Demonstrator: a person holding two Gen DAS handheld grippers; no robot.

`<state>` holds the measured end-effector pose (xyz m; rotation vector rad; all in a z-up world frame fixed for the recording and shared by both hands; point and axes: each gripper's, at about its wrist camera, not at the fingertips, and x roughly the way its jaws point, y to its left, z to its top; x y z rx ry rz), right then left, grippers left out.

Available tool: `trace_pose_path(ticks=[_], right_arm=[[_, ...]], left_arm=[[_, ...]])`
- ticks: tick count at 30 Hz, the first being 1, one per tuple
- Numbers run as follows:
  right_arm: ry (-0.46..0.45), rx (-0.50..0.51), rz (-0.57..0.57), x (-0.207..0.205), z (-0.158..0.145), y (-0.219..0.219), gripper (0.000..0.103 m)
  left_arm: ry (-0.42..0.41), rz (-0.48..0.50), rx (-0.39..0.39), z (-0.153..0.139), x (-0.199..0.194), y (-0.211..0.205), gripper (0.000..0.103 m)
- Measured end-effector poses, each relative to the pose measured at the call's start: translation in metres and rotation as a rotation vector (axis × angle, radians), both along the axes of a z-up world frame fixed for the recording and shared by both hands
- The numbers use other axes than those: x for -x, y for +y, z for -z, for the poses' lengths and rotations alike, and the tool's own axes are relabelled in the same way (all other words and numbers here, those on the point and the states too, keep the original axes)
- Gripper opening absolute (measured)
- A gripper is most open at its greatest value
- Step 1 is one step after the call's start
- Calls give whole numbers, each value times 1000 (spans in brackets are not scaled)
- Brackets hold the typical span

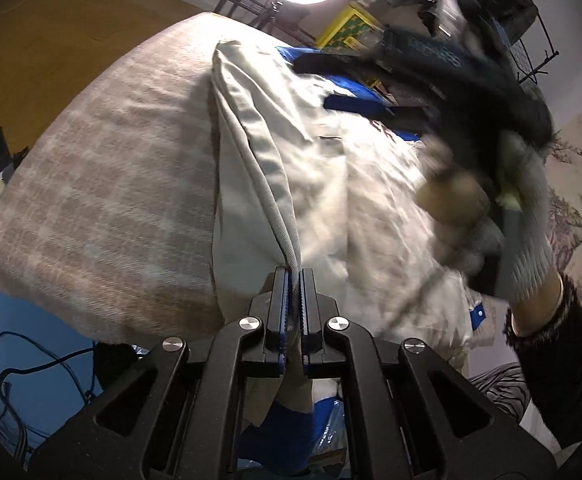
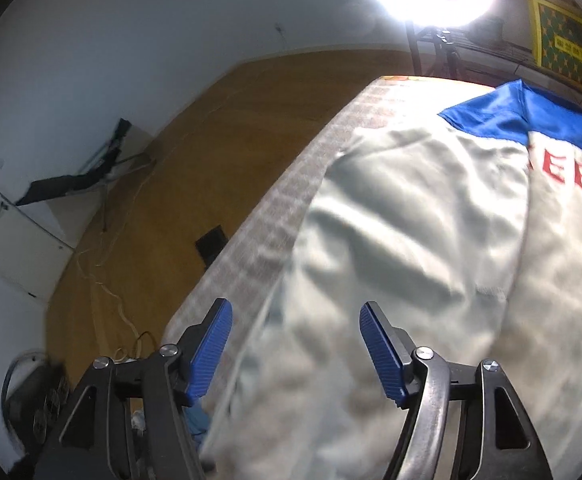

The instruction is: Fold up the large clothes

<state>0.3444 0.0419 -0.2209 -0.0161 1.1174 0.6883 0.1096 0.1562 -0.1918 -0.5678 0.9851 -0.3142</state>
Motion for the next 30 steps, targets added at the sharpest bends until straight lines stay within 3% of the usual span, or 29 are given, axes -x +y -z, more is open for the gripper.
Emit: trace_pose_path(ticks=[8,17,18,20,21,25,30], right_arm=[[-13,200,-10,-41,26,66,69],[-62,434,-67,-48,62,107,65],[-66,451,-73,-48,65,108,61],[-71,481,-75,-51,71,107,44],[-68,491,-72,-50,73,105,29],[-49,442,-50,-55,72,89,7],[-14,226,17,-59,51,51,3]], left_arm=[[0,10,26,-1,-6,0,2],[6,28,14,2,-6,0,2],[6,27,13,0,-7,0,2],[8,25,13,1,-7,1,2],[9,24,13,1,-6,0,2],[2,29,4,-1,-5,-2,2],[-23,57,-18,-12,-4,-14,1]])
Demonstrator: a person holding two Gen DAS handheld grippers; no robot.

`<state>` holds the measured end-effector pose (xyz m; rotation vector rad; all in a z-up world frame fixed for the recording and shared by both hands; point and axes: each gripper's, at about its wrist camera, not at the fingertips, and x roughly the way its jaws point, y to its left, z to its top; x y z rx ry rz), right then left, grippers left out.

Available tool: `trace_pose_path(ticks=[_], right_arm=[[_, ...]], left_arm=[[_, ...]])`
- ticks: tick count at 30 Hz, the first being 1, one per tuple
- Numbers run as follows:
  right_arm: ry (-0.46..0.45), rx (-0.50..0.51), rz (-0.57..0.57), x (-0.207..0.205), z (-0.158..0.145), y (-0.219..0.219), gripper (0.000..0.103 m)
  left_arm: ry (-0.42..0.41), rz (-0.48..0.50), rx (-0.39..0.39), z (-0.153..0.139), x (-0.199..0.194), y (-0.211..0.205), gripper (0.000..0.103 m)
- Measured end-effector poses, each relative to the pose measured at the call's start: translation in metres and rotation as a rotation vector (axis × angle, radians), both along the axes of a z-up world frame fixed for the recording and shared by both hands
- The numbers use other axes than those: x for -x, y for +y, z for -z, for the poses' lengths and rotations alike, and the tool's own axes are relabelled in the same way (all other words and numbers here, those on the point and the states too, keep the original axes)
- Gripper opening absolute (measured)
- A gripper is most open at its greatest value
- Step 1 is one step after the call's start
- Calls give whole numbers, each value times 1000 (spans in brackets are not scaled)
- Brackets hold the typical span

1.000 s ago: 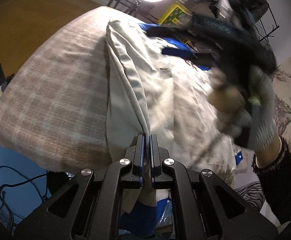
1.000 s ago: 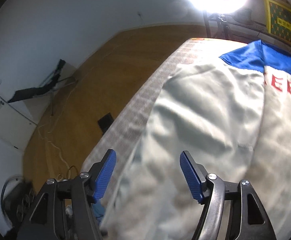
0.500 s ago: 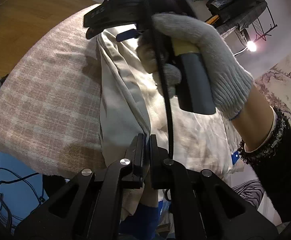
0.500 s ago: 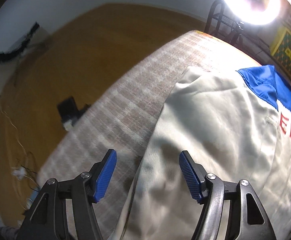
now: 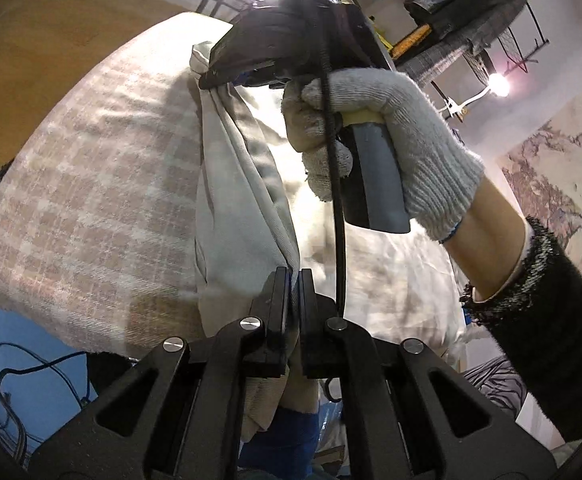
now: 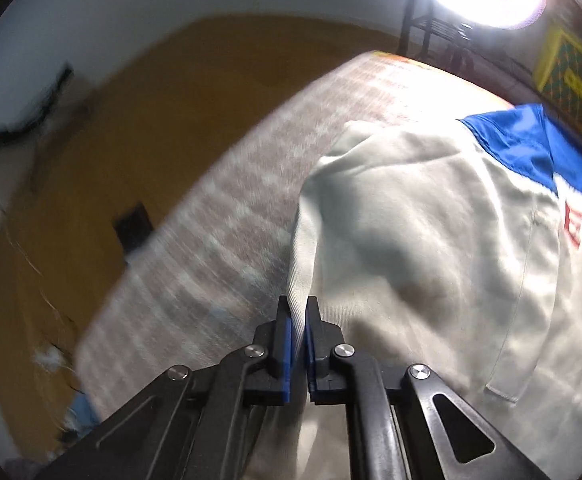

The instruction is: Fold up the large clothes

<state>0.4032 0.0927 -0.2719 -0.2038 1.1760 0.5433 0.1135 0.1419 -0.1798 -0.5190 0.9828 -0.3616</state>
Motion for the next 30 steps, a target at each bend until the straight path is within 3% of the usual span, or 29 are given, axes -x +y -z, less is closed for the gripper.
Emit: trace_pose_path(ticks=[5,10,16,20,23,26,30], right_arm=[[13,-264,96,4,-25,-66,2],[2,-451,206,15,-41,-141,2],[24,-671,394,35,-24,-254,2],[78,-701,521,45,7,-306,2],[109,-680,570,45,26,-328,2],[111,-600,558,44,35,-327,2],[103,-523,507,41,27,-318,13]], left_arm=[[-40,68,-33,-14,4,-26,1],[-60,157,-68,-21,5,-65,1],[-76,322,-119,-26,9,-128,0],[-73,427,-138,-22,15,-163,0],[-61,462,-110,-20,19,-166,0],[-38,461,-53,-19,21,-155,0],[-66,389,-46,-30,24,-130,0]])
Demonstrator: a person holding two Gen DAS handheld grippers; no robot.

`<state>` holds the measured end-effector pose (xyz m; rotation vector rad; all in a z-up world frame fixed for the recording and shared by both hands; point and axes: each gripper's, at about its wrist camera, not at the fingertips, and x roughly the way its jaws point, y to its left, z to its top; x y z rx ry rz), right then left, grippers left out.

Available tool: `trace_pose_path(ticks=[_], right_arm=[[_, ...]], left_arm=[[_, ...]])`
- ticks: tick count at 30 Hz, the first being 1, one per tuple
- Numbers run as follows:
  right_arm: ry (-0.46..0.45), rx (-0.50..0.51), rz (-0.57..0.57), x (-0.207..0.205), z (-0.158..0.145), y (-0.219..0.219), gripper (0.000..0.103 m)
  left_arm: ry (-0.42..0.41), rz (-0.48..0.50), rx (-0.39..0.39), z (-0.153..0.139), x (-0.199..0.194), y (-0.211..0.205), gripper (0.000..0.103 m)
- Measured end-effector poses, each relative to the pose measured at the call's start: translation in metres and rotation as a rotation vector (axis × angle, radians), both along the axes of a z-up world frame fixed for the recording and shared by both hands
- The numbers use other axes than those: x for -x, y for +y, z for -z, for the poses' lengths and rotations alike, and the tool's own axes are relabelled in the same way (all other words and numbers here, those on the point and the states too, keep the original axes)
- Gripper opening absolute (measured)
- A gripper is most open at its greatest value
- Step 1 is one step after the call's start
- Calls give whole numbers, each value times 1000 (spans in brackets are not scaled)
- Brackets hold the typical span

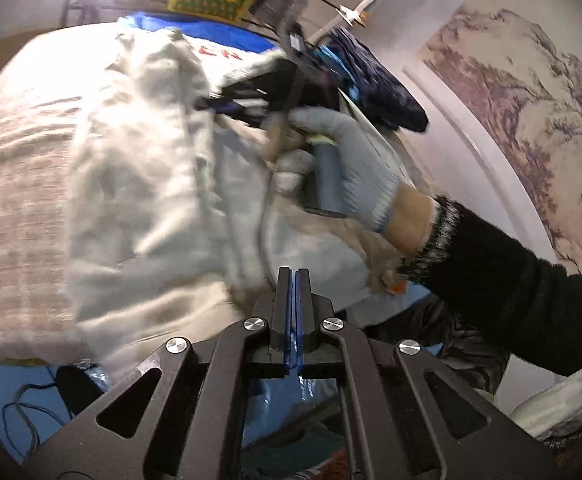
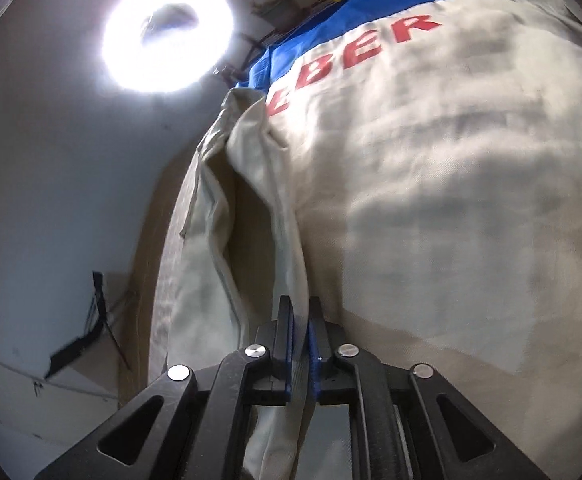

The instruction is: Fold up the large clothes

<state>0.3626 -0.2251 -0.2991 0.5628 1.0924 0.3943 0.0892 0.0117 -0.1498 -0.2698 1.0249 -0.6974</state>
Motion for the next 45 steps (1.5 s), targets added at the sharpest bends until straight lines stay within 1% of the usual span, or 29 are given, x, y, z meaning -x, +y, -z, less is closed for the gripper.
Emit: trace_pose_path(ticks=[1,2,3,5,7,9,11,12,15,18,20,21,22,24,27,28,30,32,33,34,35,36,38,39,40,42,43,45], right_arm=[[-7,35,-15,2,-6,2,26],[-24,71,-17,4,-13,3,33],[-44,99,-14,9,-21,2,35],[-68,104,-22,17,-33,-4,36],[-77,78,-43,25,-39,-11,37],[-79,52,-91,37,-46,-9,39],[-64,31,-142,51,-47,0,43],[-52,27,-172,58,-44,6,45],[-25,55,-249,74,-30,28,48],[1,97,-284,77,-13,48,49],[7,136,-289,76,-4,60,48],[-6,147,-286,76,-3,62,32],[-11,145,-304,76,-3,65,6],[-9,147,-310,78,-6,64,4],[-37,186,-319,81,-15,58,2],[-32,205,-317,80,-15,55,2],[-38,222,-326,82,-17,50,1],[-52,189,-359,80,-24,48,6],[-56,173,-366,77,-28,45,10],[-59,167,-367,74,-31,41,32],[-72,163,-359,69,-37,37,40],[-101,164,-339,63,-45,32,44],[-146,159,-301,51,-60,23,45],[-162,157,-271,39,-66,19,48],[-176,159,-245,28,-71,16,58],[-213,181,-196,5,-79,12,70],[-232,194,-176,-8,-82,13,71],[-236,201,-152,-31,-81,15,71]], left_arm=[[5,-27,15,0,0,10,0],[8,-53,25,2,1,22,0],[9,-91,28,4,0,35,1],[24,-165,29,11,-1,59,8],[57,-235,42,21,-2,79,26],[80,-292,25,33,-2,90,30],[112,-319,20,44,-3,98,30],[130,-325,25,50,-3,101,30],[155,-314,34,58,-4,95,30],[159,-261,24,63,-5,72,30],[159,-217,8,68,-4,56,30],[165,-197,1,70,-3,49,30],[175,-180,-3,74,-3,43,30],[224,-116,-21,88,2,24,30],[270,-3,-109,111,10,-7,30],[276,23,-117,112,12,-11,30],[256,32,-84,102,18,-10,30],[219,32,-29,83,24,-5,30],[193,28,-2,72,26,-2,30],[159,21,31,60,27,2,30],[115,2,58,47,29,7,30],[89,-13,65,42,31,11,30],[30,-64,64,30,25,19,30],[15,-83,57,28,18,22,30],[8,-99,59,27,13,24,30],[24,-134,67,31,0,28,30],[34,-152,57,34,-5,29,30],[39,-187,13,42,-12,28,30]])
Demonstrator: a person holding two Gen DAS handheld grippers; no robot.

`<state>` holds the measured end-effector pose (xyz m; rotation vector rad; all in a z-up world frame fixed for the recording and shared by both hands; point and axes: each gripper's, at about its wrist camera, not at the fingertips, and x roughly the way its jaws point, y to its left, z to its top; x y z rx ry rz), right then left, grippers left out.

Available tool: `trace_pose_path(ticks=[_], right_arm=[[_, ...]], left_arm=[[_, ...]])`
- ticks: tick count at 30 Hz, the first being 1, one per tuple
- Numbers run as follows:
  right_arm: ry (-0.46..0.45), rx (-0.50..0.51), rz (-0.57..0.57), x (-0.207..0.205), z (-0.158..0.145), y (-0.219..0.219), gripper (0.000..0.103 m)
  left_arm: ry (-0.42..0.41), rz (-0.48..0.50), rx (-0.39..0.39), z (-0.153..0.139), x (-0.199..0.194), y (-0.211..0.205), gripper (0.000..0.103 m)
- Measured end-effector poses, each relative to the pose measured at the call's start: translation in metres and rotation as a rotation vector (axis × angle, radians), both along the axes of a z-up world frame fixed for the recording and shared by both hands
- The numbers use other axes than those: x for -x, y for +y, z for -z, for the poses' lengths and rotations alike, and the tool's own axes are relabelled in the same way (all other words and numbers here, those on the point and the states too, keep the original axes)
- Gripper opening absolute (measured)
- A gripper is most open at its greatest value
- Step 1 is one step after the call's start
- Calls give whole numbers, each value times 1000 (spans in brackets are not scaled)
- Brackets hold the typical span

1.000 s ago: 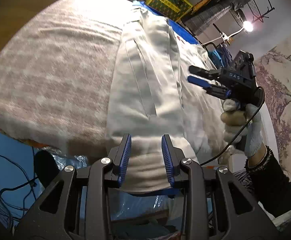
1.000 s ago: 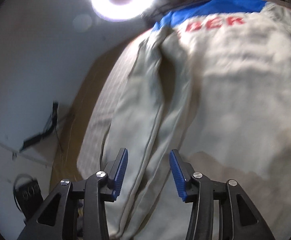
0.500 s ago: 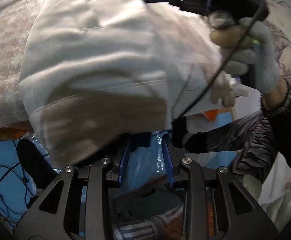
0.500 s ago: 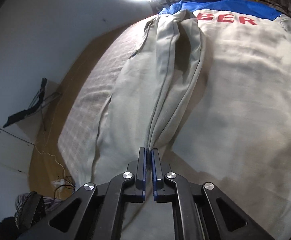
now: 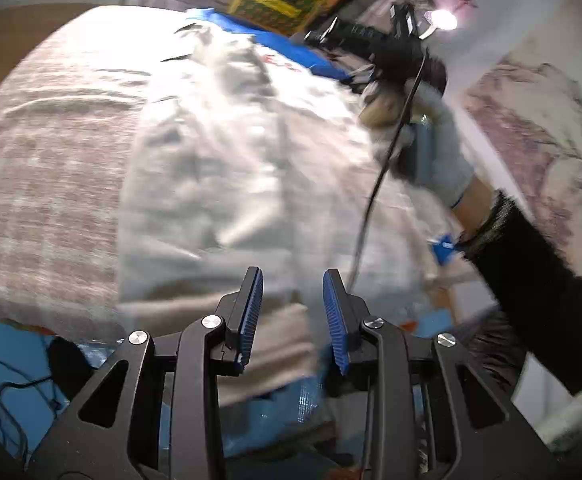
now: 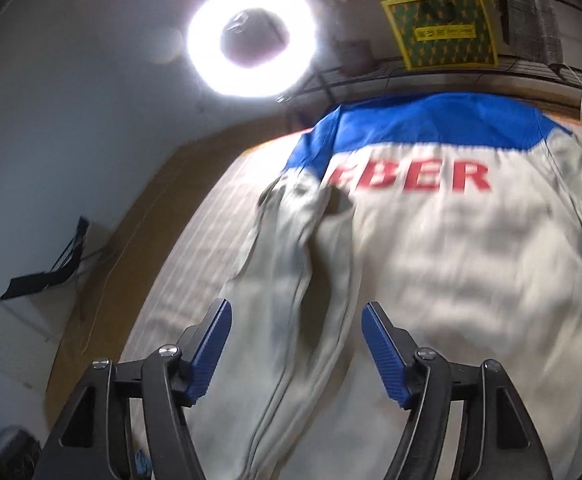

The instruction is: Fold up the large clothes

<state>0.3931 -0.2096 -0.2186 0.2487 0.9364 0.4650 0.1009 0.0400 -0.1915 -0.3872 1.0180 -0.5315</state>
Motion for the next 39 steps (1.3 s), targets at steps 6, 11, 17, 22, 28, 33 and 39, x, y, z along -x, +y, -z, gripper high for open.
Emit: trace_pose_path(ticks=[6,11,17,22,28,33,39], right_arm=[[36,-7,43,-59,19,10,77],[84,-41,27,-85,41,19,68],[10,119,-29,-83,28,38,0],[32,282,9,-95,53,34,0],[29,65,92,-97,44,12,14],[-102,78,-51,-76,19,46,26],[-84,270,-111,-79,48,82,22]], left_arm=[[73,12,-55,28,-10,-16,30],[90,20,-68,33,-18,-23,30],[103,36,-70,35,-16,-30,30],[132,47,-84,46,-15,-37,30],[118,60,-106,47,-12,-41,30],[117,63,-107,46,-12,-43,30],[100,65,-115,47,-10,-48,30]])
